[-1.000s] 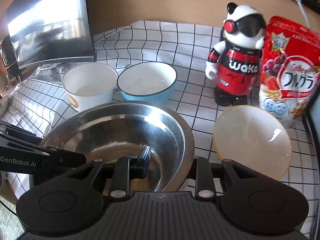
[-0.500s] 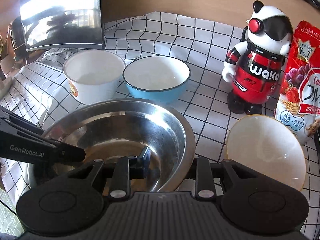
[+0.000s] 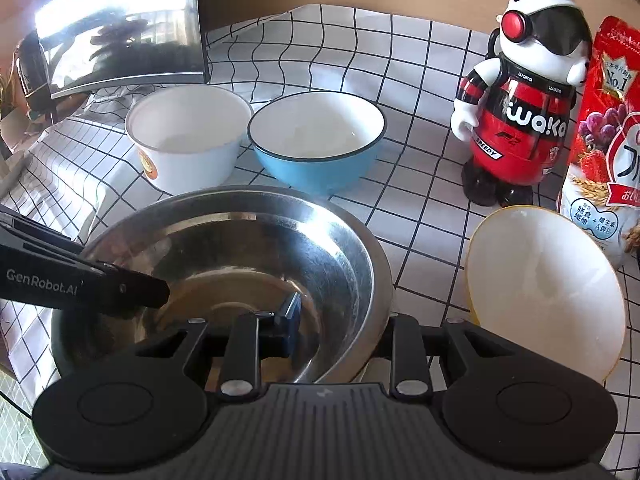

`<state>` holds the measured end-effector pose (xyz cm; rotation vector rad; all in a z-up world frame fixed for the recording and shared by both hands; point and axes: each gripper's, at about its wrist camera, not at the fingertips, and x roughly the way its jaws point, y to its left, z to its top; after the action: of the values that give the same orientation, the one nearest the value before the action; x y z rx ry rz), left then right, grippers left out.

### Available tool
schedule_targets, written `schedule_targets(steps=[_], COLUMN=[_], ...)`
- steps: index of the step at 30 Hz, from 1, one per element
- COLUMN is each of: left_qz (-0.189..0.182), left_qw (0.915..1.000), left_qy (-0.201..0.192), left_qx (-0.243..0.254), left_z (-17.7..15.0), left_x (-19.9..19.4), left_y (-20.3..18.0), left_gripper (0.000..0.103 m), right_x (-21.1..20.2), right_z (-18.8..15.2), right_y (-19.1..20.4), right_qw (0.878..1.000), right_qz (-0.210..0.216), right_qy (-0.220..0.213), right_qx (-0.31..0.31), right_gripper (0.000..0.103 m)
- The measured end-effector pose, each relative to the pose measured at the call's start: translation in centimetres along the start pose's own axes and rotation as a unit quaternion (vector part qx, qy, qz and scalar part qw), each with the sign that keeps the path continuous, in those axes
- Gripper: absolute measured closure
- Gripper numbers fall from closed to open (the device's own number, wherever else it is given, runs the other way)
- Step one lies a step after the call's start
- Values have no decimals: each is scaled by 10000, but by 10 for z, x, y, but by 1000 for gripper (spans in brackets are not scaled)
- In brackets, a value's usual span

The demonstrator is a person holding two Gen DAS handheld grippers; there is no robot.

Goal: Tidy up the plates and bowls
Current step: 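Lower the steel bowl onto the white bowl stack with both tools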

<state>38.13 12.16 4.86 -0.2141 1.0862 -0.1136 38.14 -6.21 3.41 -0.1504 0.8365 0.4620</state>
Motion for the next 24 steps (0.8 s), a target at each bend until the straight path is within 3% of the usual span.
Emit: schedule_targets(steps=[7,17,24], left_qz=[-250,-304,-14], left_qw=[9994,9994,9999], left_qy=[105,-74,-104], left_qx=[-205,-165,-124], left_z=[4,7,4], left_x=[3,-11,-14], left_y=[9,13,16], left_gripper=[85,83,81], right_x=[2,6,4], right_z=[-2,-8,-11], right_y=[1,5,7], right_qw=[10000,10000,9998], right_qz=[13,-19,-78], right_qy=[-1,-13,-30], right_qx=[-18,-91,-153], right_gripper=[76,76,76])
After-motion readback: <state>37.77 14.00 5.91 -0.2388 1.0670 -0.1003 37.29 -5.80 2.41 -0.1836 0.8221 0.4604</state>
